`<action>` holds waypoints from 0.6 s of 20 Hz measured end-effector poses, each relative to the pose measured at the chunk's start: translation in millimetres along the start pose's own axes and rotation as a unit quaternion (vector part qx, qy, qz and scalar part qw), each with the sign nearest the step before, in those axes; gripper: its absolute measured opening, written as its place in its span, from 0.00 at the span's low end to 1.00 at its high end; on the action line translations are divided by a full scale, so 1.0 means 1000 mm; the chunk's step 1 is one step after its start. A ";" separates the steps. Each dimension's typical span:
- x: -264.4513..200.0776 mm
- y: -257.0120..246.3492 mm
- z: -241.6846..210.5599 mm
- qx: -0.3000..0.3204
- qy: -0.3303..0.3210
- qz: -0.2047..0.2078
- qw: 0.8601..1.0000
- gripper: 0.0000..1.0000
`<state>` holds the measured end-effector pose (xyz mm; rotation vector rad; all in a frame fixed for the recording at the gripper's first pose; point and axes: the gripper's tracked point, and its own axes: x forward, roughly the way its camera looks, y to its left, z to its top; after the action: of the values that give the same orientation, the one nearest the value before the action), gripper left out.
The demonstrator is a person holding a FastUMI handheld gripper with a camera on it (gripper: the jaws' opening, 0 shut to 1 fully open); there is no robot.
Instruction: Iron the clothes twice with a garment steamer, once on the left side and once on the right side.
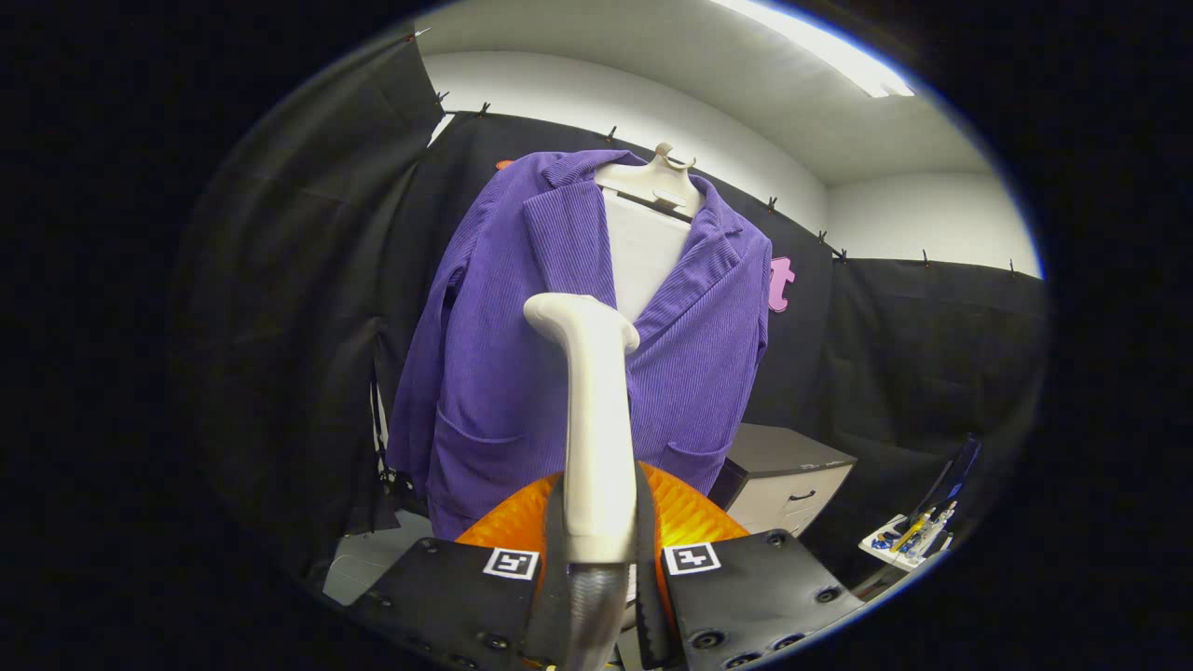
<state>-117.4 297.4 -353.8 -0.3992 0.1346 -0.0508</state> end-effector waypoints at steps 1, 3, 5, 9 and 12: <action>-0.001 0.002 -0.006 0.000 0.003 0.002 1.000 0.36; -0.004 0.004 -0.018 -0.006 0.009 0.000 1.000 0.35; -0.006 0.003 -0.026 -0.014 0.010 -0.003 1.000 0.36; -0.008 0.008 -0.047 -0.029 0.021 -0.001 0.999 0.36; -0.013 0.012 -0.074 -0.025 0.048 0.010 0.998 0.36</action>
<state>-140.1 281.4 -424.5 -0.4465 0.2344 -0.0477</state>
